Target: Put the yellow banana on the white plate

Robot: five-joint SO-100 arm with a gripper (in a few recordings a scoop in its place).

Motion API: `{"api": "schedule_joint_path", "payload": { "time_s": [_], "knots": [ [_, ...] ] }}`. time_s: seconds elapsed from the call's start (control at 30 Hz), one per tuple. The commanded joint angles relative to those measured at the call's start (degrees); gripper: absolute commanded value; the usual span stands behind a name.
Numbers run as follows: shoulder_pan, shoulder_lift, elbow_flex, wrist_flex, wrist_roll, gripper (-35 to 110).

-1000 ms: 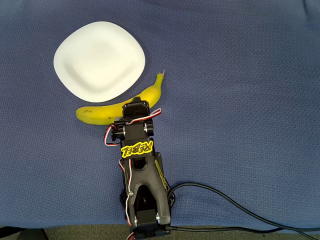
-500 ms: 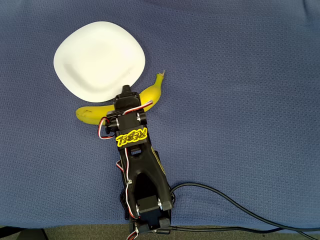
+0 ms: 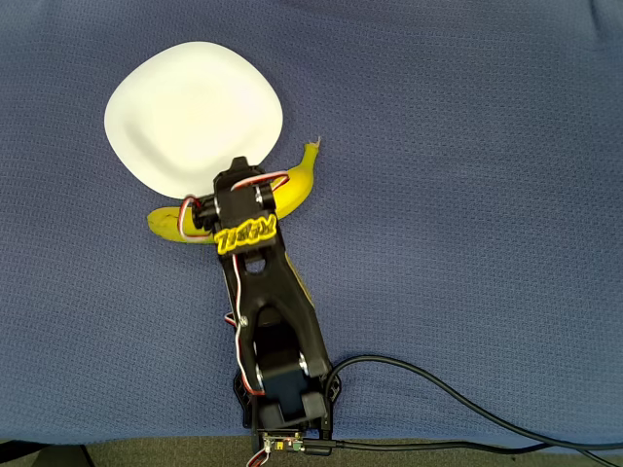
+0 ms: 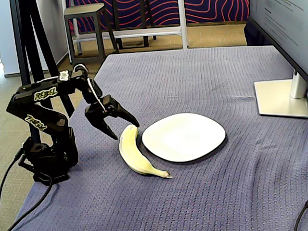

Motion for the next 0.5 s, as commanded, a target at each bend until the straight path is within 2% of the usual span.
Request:
{"api": "schedule_joint_path", "payload": {
  "time_s": [0.0,0.47],
  "knots": [
    [1.58,-6.06,-5.01,0.44,0.35,28],
    [1.23,-18.28,-12.30,7.47,0.79,31]
  ]
}}
